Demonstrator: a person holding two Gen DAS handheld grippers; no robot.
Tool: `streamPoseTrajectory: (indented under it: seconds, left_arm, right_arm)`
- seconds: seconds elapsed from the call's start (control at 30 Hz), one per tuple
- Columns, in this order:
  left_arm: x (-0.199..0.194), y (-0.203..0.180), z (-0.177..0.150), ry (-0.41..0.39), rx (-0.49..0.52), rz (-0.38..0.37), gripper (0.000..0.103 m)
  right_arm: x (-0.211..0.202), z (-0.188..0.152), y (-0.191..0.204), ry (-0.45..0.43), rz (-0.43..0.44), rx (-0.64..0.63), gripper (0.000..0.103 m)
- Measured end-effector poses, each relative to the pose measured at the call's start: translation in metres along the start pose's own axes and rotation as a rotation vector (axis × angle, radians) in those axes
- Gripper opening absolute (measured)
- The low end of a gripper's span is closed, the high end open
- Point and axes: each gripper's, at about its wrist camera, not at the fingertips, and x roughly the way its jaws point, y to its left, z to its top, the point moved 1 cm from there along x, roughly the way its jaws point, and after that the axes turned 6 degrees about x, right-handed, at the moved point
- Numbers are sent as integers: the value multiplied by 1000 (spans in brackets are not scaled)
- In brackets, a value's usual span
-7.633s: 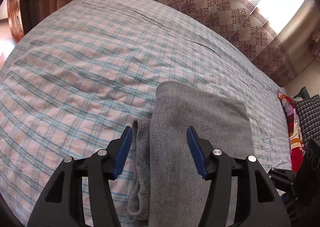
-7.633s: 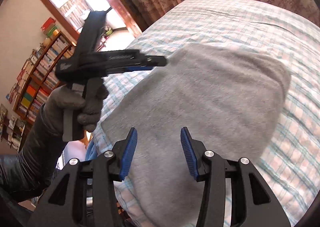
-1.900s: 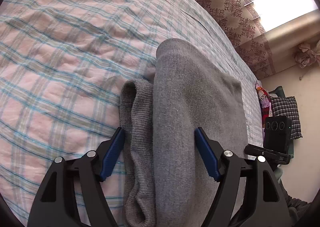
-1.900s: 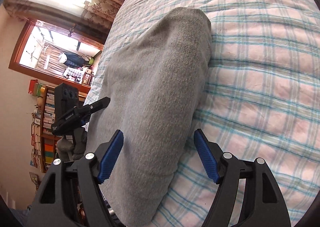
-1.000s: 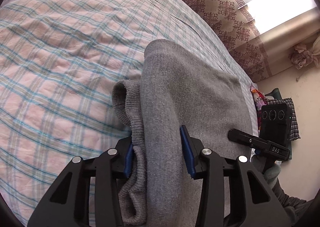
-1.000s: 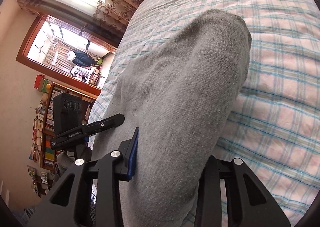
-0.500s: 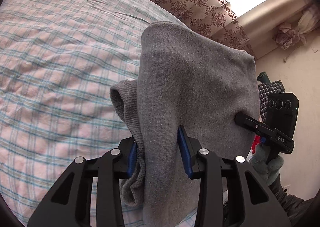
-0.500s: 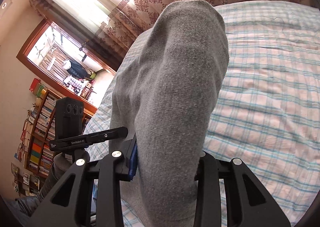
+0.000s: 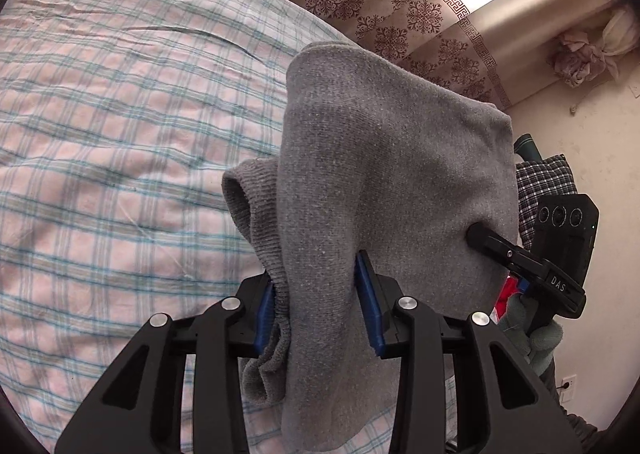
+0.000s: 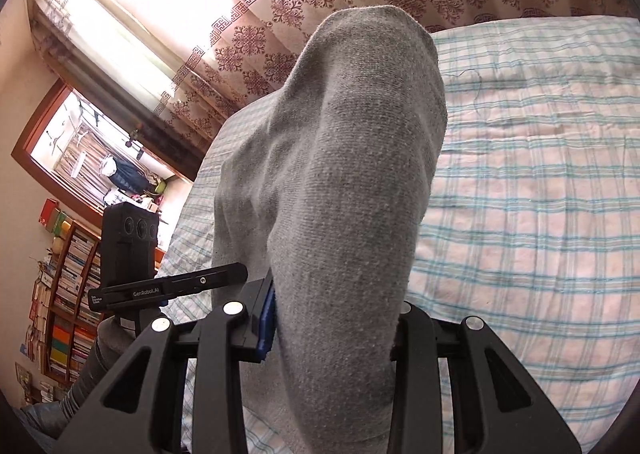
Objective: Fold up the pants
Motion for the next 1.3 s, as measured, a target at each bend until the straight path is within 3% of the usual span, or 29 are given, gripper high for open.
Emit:
streamPoseTrajectory:
  seconds: [0.27,0.53,0.8,0.97,1.13,1.3]
  left_arm:
    - [58,-6,43,50,6,19,36]
    - [96,-10,57,85,52,94,34]
    - [117,-40,71,80,167,216,36]
    - [120,-53,68,71,259,304,38]
    - [128,-75,64,60,400,426,39]
    - [126,-78,61,57,432,453,39]
  right_arm:
    - [12,35,-56,-3,-44,64,33]
    - [41,40,-105,39,-79,122,33]
    - [48,34,-112,41,-120,127,41]
    - [51,32,-98,33,-287,49,56]
    - [50,32,-81,21,-379,5,57]
    - [43,33,-82,-1,-387,41,58]
